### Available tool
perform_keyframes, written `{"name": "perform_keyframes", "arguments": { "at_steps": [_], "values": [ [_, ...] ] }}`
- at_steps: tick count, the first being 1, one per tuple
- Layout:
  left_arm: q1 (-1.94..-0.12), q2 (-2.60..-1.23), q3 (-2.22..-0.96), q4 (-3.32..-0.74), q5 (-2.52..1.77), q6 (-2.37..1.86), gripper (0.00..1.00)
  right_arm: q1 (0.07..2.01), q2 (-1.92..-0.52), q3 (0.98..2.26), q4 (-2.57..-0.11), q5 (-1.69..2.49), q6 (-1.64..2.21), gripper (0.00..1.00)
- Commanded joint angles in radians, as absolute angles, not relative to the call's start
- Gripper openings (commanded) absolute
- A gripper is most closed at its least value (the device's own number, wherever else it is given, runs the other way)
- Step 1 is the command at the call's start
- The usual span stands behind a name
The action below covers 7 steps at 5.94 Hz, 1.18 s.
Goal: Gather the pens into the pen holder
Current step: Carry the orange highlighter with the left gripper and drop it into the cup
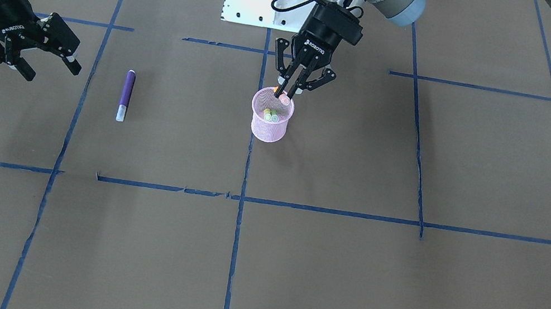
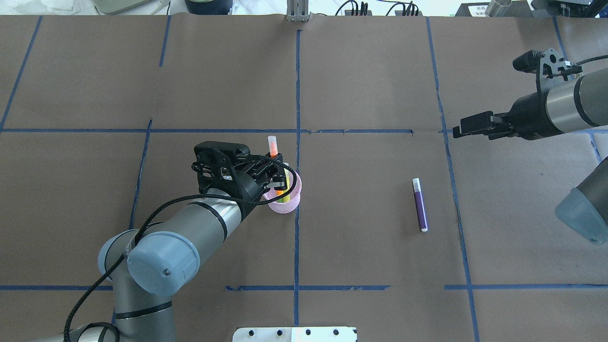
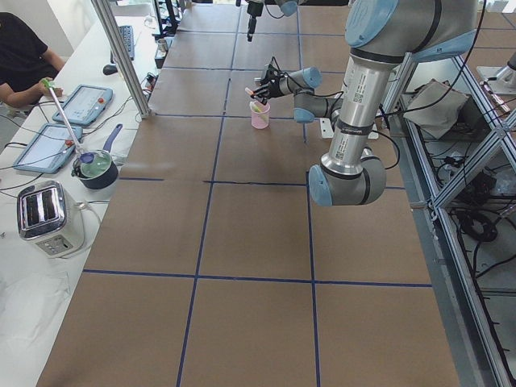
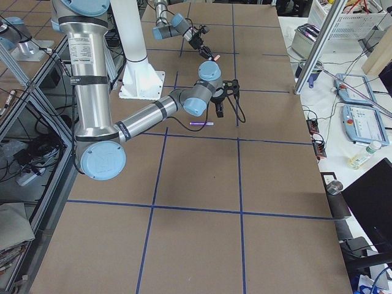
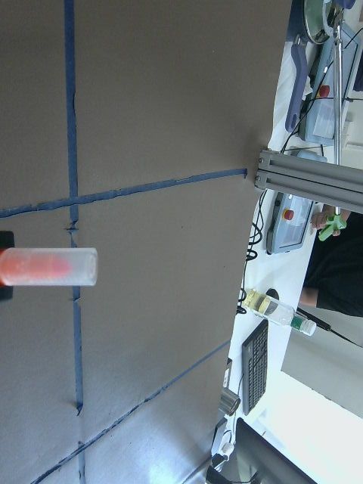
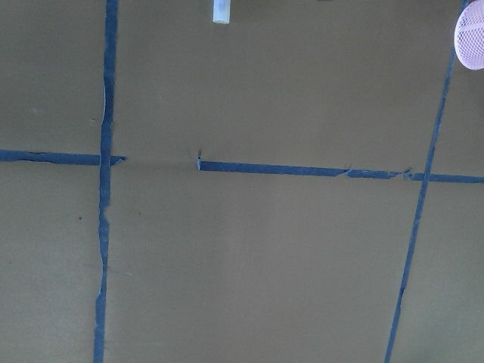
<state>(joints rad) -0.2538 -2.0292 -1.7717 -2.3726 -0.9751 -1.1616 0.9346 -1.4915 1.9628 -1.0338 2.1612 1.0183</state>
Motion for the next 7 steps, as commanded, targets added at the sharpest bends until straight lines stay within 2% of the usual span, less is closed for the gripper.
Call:
{"name": "perform_keyframes", "arguments": {
  "at_steps": [1, 2, 3, 4, 6, 7],
  "values": [
    [-0.249, -2.026, -1.726, -2.450, -0.963, -1.160, 0.20, 0.936, -1.493, 1.959, -1.029, 2.161, 1.019, 0.98],
    [-0.249, -2.023, -1.747, -2.456, -0.965, -1.163, 0.74, 0.934, -1.493, 1.948, -1.028, 2.160, 1.017, 0.99],
    [-0.250, -2.023, -1.767, -2.456, -0.976, -1.155, 0.89, 0.934, -1.493, 1.934, -1.028, 2.164, 1.017, 0.99],
    [-0.265, -2.017, -1.837, -2.441, -1.012, -1.111, 0.89, 0.936, -1.497, 1.931, -1.040, 2.172, 1.019, 0.99],
    [-0.320, -1.900, -1.893, -2.406, -1.113, -1.065, 0.89, 0.924, -1.503, 1.884, -1.042, 2.171, 1.020, 0.98],
    [-0.372, -1.829, -1.938, -2.308, -1.220, -1.043, 0.88, 0.907, -1.506, 1.881, -1.048, 2.172, 1.028, 0.98]
  ]
}}
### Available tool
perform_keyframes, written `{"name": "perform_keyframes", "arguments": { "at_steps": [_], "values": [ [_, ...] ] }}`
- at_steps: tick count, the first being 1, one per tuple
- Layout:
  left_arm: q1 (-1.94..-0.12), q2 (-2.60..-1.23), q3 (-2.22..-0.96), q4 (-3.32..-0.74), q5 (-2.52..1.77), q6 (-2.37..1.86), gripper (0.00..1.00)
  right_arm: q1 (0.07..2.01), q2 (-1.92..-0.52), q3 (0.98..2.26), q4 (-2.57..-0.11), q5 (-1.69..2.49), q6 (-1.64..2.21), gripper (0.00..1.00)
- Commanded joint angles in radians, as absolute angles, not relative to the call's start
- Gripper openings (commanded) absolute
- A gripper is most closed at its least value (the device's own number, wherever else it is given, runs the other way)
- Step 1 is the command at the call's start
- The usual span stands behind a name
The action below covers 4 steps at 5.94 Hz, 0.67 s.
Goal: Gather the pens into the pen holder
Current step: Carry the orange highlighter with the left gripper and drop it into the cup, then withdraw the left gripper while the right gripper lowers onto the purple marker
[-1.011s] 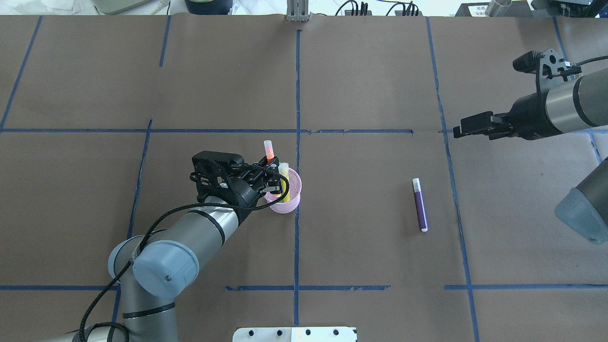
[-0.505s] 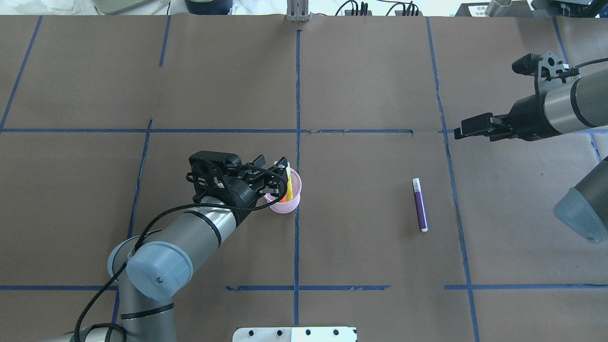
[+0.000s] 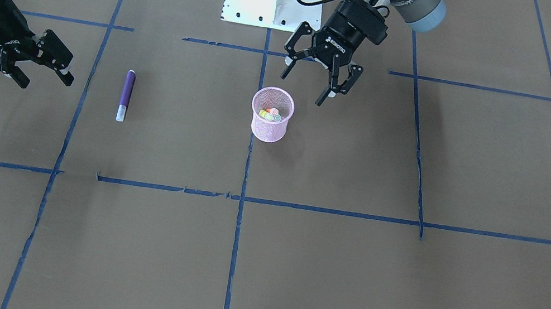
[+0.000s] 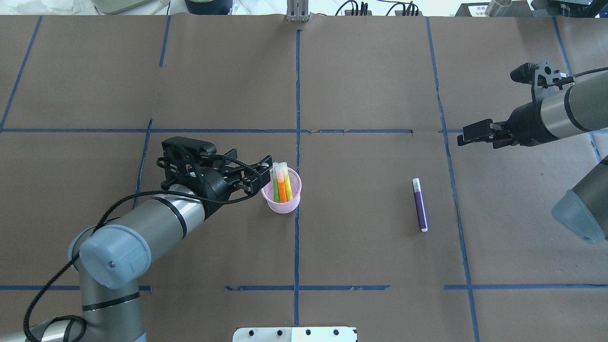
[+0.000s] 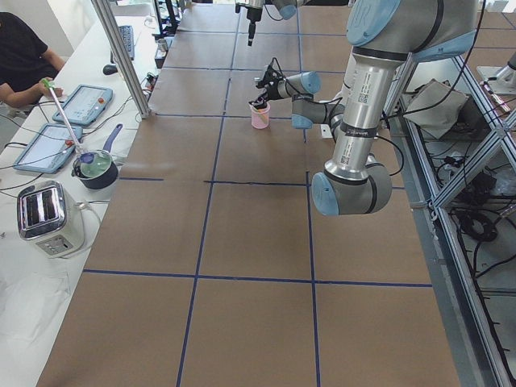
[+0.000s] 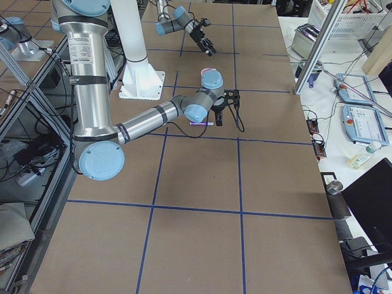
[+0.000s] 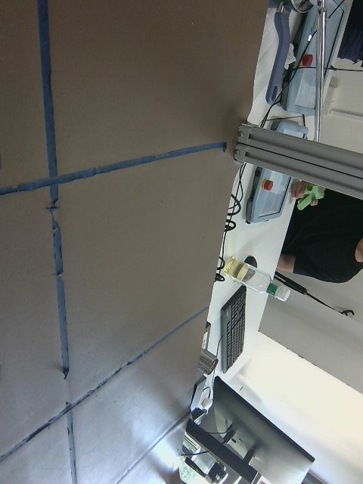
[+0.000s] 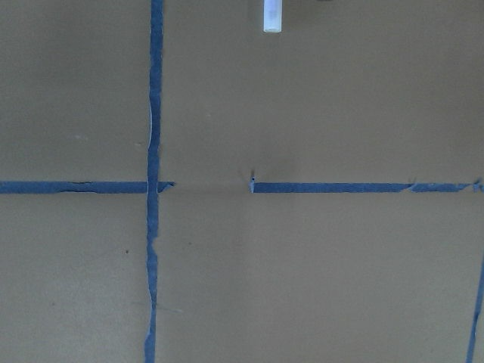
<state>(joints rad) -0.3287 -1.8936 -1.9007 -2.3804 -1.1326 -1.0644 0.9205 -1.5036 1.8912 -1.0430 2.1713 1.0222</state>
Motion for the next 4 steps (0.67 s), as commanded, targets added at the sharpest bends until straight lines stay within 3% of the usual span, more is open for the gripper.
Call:
{"name": "perform_keyframes", "arguments": {
  "at_steps": [1, 2, 4],
  "values": [
    [-0.482, -1.775, -1.974, -2.180, -1.409, -0.966, 0.89, 0.864, -1.494, 1.882, -1.116, 2.171, 1.029, 0.99],
    [-0.579, -1.725, -2.006, -2.083, -1.545, -0.877, 0.99, 0.804, -1.473, 1.884, -1.182, 2.160, 1.032, 0.99],
    [-0.658, -1.718, -2.046, -1.928, -1.719, -0.838, 1.00, 0.689, -1.454, 1.881, -1.247, 2.108, 1.035, 0.98]
  ]
}}
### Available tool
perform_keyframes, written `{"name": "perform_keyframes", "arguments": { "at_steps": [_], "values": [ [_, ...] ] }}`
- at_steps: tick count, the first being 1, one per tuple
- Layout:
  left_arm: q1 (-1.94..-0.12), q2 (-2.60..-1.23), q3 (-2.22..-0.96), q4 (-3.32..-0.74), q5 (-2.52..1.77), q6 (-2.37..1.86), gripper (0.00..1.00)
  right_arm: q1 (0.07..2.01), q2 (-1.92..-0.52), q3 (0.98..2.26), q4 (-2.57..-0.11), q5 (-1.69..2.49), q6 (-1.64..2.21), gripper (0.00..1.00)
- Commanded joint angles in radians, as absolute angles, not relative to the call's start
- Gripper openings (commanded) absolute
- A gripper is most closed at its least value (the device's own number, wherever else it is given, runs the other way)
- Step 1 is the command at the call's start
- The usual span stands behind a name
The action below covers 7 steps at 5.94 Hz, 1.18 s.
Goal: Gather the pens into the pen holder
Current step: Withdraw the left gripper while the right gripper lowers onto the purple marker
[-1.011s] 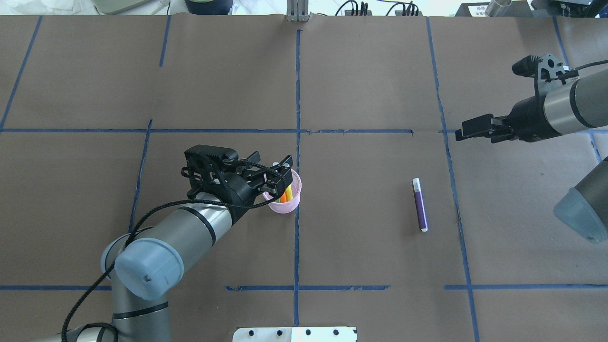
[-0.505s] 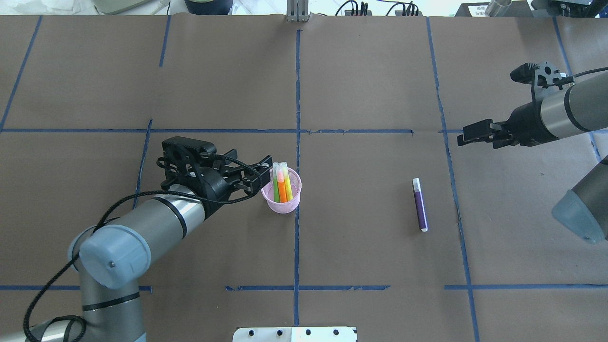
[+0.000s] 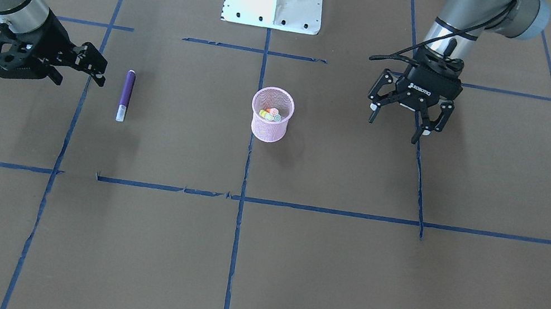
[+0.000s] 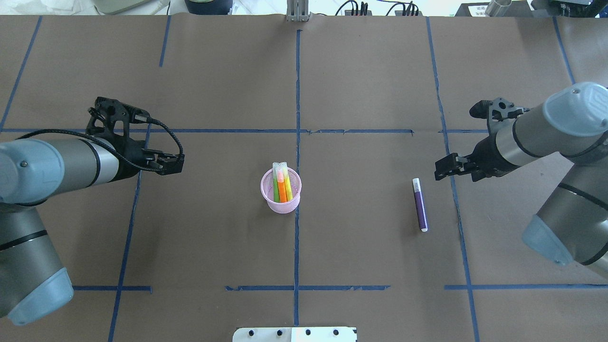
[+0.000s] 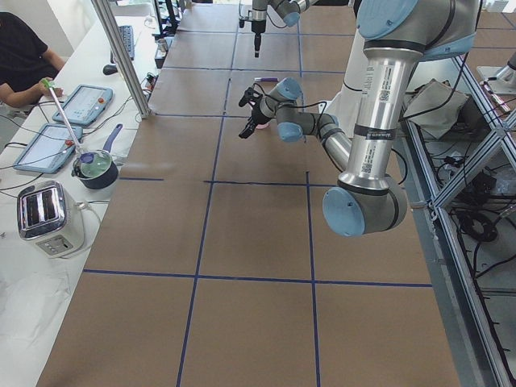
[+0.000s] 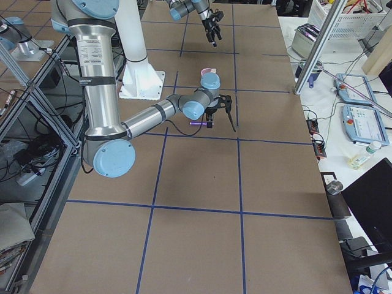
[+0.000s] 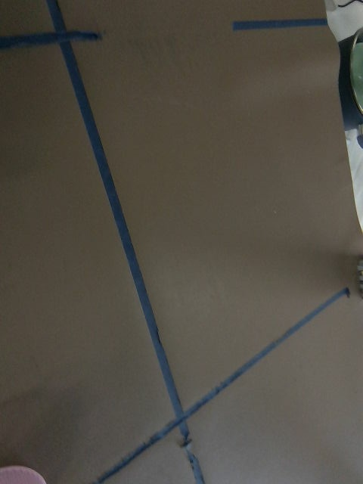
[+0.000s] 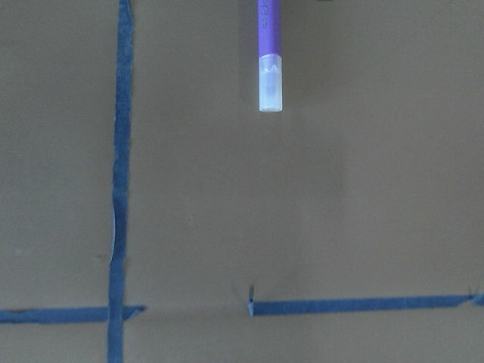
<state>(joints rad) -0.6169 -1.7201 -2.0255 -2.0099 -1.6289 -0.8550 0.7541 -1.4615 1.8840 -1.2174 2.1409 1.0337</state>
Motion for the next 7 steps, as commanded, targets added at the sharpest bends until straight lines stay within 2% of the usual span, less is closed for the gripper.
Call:
{"name": "perform_keyframes", "arguments": {
  "at_steps": [1, 3, 6, 7],
  "values": [
    [-0.658, -1.714, -2.048, -1.924, -1.720, -0.839, 1.00, 0.652, -1.447, 1.873, -1.261, 2.073, 1.035, 0.98],
    [-0.658, -1.713, -2.049, -1.924, -1.720, -0.844, 1.00, 0.615, -1.285, 1.777, -1.436, 2.071, 1.032, 0.93],
    [-0.655, -1.712, -2.048, -1.924, -1.718, -0.850, 1.00, 0.611, -1.287, 1.769, -1.450, 2.043, 1.020, 0.79],
    [-0.653, -1.712, -2.048, -1.924, -1.718, -0.850, 1.00, 0.611, -1.289, 1.757, -1.450, 2.036, 1.019, 0.78]
  ]
}}
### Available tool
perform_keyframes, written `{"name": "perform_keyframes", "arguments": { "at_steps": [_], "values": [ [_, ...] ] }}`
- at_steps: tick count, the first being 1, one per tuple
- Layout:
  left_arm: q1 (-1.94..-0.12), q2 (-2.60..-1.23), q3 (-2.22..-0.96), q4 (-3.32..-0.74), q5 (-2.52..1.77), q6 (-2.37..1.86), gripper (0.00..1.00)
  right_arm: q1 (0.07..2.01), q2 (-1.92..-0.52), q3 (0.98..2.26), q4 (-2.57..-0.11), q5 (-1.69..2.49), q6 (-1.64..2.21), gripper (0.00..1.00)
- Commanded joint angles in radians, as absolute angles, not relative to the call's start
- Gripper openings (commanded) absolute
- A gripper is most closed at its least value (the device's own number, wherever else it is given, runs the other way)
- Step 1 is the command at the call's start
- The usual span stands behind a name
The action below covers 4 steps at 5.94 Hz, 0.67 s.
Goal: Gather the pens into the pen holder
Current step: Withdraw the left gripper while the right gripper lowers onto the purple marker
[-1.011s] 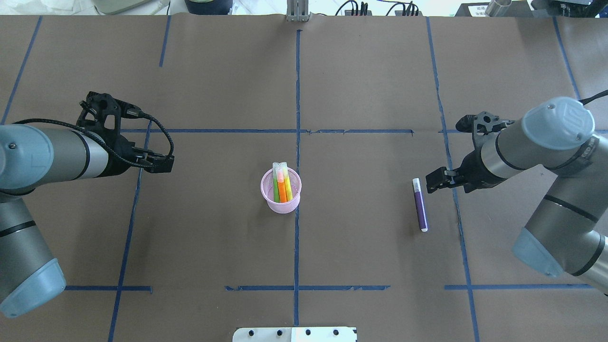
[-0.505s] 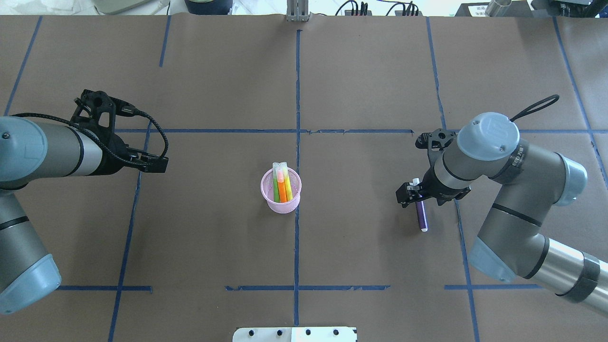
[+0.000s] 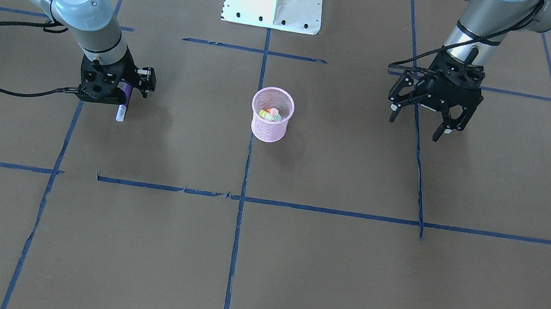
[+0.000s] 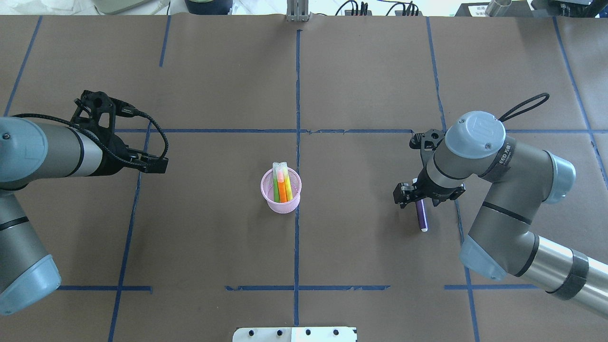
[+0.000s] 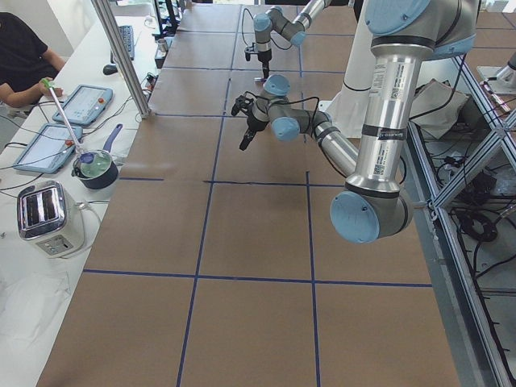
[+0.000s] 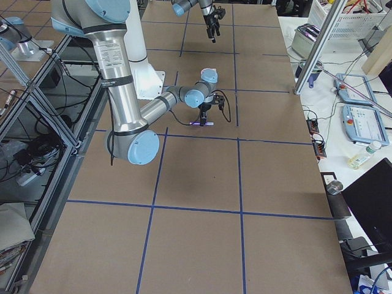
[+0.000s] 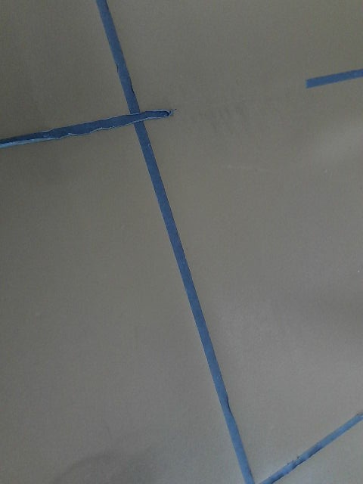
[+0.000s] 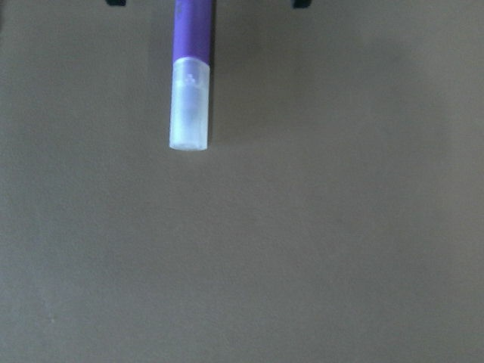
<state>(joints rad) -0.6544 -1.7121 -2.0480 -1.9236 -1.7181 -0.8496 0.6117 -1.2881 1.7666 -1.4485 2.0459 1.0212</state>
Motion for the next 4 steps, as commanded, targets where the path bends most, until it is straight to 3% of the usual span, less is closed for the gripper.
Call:
{"name": "perform_keyframes", "arguments": {
  "at_steps": [1, 2, 4],
  "values": [
    [-0.653, -1.712, -2.048, -1.924, -1.718, -0.850, 1.00, 0.609, -1.287, 1.753, -1.450, 2.022, 1.019, 0.78],
    [-0.652, -1.712, -2.048, -1.924, -1.717, -0.850, 1.00, 0.606, -1.287, 1.753, -1.450, 2.016, 1.019, 0.67],
    [-0.652, -1.712, -2.046, -1.924, -1.717, -0.850, 1.00, 0.612, -1.287, 1.755, -1.450, 2.019, 1.017, 0.03]
  ]
}}
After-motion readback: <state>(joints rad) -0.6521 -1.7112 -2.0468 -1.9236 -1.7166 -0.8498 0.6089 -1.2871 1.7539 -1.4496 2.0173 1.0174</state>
